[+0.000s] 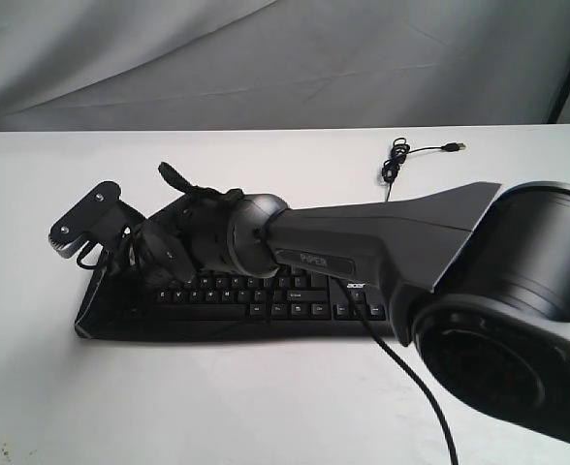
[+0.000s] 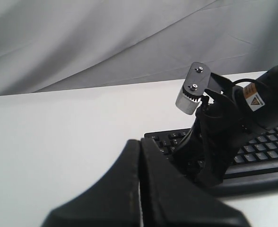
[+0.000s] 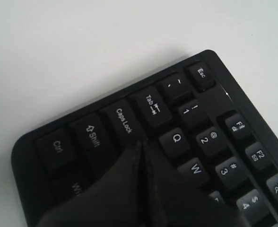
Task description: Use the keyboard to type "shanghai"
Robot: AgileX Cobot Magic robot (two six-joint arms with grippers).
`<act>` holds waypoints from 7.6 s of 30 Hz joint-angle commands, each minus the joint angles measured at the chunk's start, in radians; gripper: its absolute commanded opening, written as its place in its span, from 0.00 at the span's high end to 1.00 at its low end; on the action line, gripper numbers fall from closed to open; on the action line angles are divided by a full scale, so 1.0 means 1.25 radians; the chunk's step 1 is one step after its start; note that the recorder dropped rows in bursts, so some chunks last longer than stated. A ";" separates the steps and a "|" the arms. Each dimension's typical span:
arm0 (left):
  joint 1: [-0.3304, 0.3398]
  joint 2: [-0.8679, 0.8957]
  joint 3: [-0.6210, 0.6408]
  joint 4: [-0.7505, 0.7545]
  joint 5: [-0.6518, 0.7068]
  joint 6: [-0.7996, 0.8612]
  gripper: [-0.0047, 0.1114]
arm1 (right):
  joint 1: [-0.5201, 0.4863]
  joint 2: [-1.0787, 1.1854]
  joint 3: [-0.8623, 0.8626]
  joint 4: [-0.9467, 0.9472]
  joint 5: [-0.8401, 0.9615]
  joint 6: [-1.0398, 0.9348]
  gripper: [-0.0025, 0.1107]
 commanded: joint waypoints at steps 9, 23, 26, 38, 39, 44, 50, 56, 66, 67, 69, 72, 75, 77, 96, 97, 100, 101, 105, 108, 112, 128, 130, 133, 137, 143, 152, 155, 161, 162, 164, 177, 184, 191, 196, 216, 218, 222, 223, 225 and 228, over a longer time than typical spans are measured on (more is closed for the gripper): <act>-0.003 -0.003 0.003 0.001 -0.004 -0.002 0.96 | -0.011 -0.012 -0.002 -0.002 0.011 -0.011 0.98; -0.003 -0.003 0.003 0.001 -0.004 -0.002 0.96 | -0.042 -0.273 0.246 -0.062 -0.015 -0.001 0.98; -0.003 -0.003 0.003 0.001 -0.004 -0.002 0.96 | -0.065 -0.333 0.369 -0.057 -0.094 0.019 0.98; -0.003 -0.003 0.003 0.001 -0.004 -0.002 0.96 | -0.081 -0.266 0.458 0.005 -0.212 0.022 0.98; -0.003 -0.003 0.003 0.001 -0.004 -0.002 0.96 | -0.081 -0.258 0.458 0.005 -0.214 0.022 0.98; -0.003 -0.003 0.003 0.001 -0.004 -0.002 0.96 | -0.081 -0.252 0.458 0.007 -0.224 0.020 0.98; -0.003 -0.003 0.003 0.001 -0.004 -0.002 0.96 | -0.085 -0.252 0.458 0.007 -0.236 0.020 0.98; -0.003 -0.003 0.003 0.001 -0.004 -0.002 0.96 | -0.086 -0.242 0.458 0.007 -0.244 0.020 0.98; -0.003 -0.003 0.003 0.001 -0.004 -0.002 0.96 | -0.089 -0.229 0.450 0.015 -0.242 0.016 0.98; -0.003 -0.003 0.003 0.001 -0.004 -0.002 0.96 | -0.089 -0.227 0.446 0.015 -0.231 0.016 0.98; -0.003 -0.003 0.003 0.001 -0.004 -0.002 0.96 | -0.089 -0.227 0.440 0.015 -0.224 0.016 0.98; -0.003 -0.003 0.003 0.001 -0.004 -0.002 0.96 | -0.089 -0.227 0.440 0.015 -0.226 0.016 0.98; -0.003 -0.003 0.003 0.001 -0.004 -0.002 0.96 | -0.089 -0.224 0.440 0.015 -0.226 0.016 0.98; -0.003 -0.003 0.003 0.001 -0.004 -0.002 0.96 | -0.089 -0.224 0.440 0.015 -0.226 0.016 0.98; -0.003 -0.003 0.003 0.001 -0.004 -0.002 0.96 | -0.079 -0.226 0.327 0.013 -0.134 0.013 0.98; -0.003 -0.003 0.003 0.001 -0.004 -0.002 0.96 | -0.080 -0.226 0.327 0.013 -0.136 0.013 0.98; -0.003 -0.003 0.003 0.001 -0.004 -0.002 0.96 | -0.075 -0.218 0.327 0.013 -0.139 0.013 0.98; -0.003 -0.003 0.003 0.001 -0.004 -0.002 0.96 | -0.073 -0.214 0.327 0.013 -0.147 0.013 0.98; -0.003 -0.003 0.003 0.001 -0.004 -0.002 0.96 | -0.066 -0.179 0.305 0.013 -0.155 0.011 0.98; -0.003 -0.003 0.003 0.001 -0.004 -0.002 0.96 | -0.062 -0.158 0.292 0.013 -0.160 0.009 0.98; -0.003 -0.003 0.003 0.001 -0.004 -0.002 0.96 | -0.062 -0.153 0.287 0.013 -0.154 0.006 0.98; -0.003 -0.003 0.003 0.001 -0.004 -0.002 0.96 | -0.066 -0.134 0.286 0.013 -0.142 -0.010 0.98; -0.003 -0.003 0.003 0.001 -0.004 -0.002 0.96 | -0.066 -0.145 0.286 0.013 -0.135 -0.017 0.98; -0.003 -0.003 0.003 0.001 -0.004 -0.002 0.96 | -0.069 -0.166 0.286 0.004 -0.121 -0.019 0.98; -0.003 -0.003 0.003 0.001 -0.004 -0.002 0.96 | -0.082 -0.189 0.288 -0.002 -0.089 -0.019 0.98; -0.003 -0.003 0.003 0.001 -0.004 -0.002 0.96 | -0.094 -0.201 0.323 -0.006 -0.083 -0.021 0.98; -0.003 -0.003 0.003 0.001 -0.004 -0.002 0.96 | -0.098 -0.199 0.337 -0.006 -0.115 -0.020 0.98; -0.003 -0.003 0.003 0.001 -0.004 -0.002 0.96 | -0.098 -0.199 0.337 -0.001 -0.121 -0.020 0.98; -0.003 -0.003 0.003 0.001 -0.004 -0.002 0.96 | -0.098 -0.195 0.337 0.000 -0.140 -0.020 0.98; -0.003 -0.003 0.003 0.001 -0.004 -0.002 0.96 | -0.098 -0.188 0.337 0.000 -0.143 -0.020 0.98; -0.003 -0.003 0.003 0.001 -0.004 -0.002 0.96 | -0.098 -0.179 0.337 0.000 -0.144 -0.020 0.98; -0.003 -0.003 0.003 0.001 -0.004 -0.002 0.96 | -0.071 -0.212 0.300 0.000 -0.120 -0.022 0.98; -0.003 -0.003 0.003 0.001 -0.004 -0.002 0.96 | -0.017 -0.121 0.118 0.000 -0.042 -0.022 0.98; -0.003 -0.003 0.003 0.001 -0.004 -0.002 0.96 | 0.001 -0.028 -0.008 0.013 0.007 -0.022 0.98; -0.003 -0.003 0.003 0.001 -0.004 -0.002 0.96 | 0.001 -0.013 -0.016 0.014 0.001 -0.022 0.98; -0.003 -0.003 0.003 0.001 -0.004 -0.002 0.96 | -0.001 -0.011 -0.016 0.002 0.014 -0.025 0.98; -0.003 -0.003 0.003 0.001 -0.004 -0.002 0.96 | -0.001 -0.031 -0.016 -0.015 0.032 -0.025 0.98; -0.003 -0.003 0.003 0.001 -0.004 -0.002 0.96 | -0.011 -0.079 0.004 -0.044 0.068 -0.011 0.98; -0.003 -0.003 0.003 0.001 -0.004 -0.002 0.96 | -0.018 -0.097 0.026 -0.047 0.066 -0.011 0.98; -0.003 -0.003 0.003 0.001 -0.004 -0.002 0.96 | -0.033 -0.137 0.084 -0.051 0.045 -0.008 0.98; -0.003 -0.003 0.003 0.001 -0.004 -0.002 0.96 | -0.062 -0.209 0.211 -0.051 -0.023 -0.005 0.98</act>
